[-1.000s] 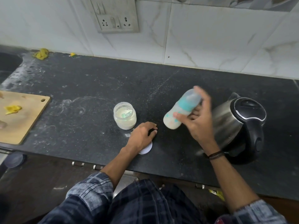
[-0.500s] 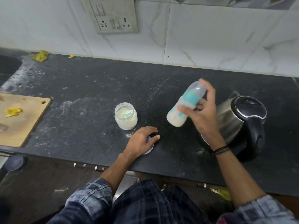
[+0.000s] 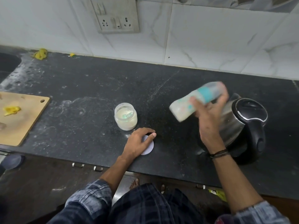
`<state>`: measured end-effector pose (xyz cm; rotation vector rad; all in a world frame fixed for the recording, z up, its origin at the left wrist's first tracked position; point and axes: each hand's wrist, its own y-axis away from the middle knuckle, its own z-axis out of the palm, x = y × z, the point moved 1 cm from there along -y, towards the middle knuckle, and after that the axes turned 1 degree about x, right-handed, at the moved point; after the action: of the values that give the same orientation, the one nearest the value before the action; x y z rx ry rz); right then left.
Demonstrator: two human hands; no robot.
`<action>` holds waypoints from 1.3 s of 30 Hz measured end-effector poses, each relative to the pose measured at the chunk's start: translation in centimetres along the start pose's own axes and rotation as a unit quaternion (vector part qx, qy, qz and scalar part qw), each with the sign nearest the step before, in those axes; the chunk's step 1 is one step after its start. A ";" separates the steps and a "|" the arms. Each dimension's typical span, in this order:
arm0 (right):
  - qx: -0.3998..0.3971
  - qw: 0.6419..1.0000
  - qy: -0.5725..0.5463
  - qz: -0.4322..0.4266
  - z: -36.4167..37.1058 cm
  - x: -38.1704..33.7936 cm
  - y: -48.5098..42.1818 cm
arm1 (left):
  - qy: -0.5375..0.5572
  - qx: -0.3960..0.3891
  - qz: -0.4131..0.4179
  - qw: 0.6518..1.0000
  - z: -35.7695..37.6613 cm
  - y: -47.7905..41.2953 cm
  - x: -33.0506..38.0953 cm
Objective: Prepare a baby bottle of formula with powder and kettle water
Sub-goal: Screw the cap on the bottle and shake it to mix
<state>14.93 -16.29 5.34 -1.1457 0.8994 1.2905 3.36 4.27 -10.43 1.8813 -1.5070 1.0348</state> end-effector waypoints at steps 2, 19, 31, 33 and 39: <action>-0.080 0.995 0.065 -0.010 -0.1 0.4 0.2 | 0.015 -0.004 -0.007 1.000 -0.1 0.0 0.0; -0.030 0.999 0.022 0.009 0.4 -0.5 -0.5 | 0.014 -0.019 -0.017 1.000 -0.3 -0.1 -0.1; 0.051 0.995 -0.065 0.047 1.4 0.0 -0.3 | 0.011 -0.022 -0.015 1.000 -0.3 -0.2 -0.1; -0.052 0.998 0.022 0.039 1.4 0.1 0.0 | 0.012 -0.024 -0.013 1.000 -0.4 -0.1 -0.1; 0.077 0.988 -0.135 0.011 1.7 -1.1 0.2 | 0.005 -0.023 -0.013 1.000 -0.3 -0.2 -0.1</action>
<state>14.40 -14.92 6.72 -0.8184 0.7959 1.3324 3.47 4.63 -10.31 1.8559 -1.4846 0.9876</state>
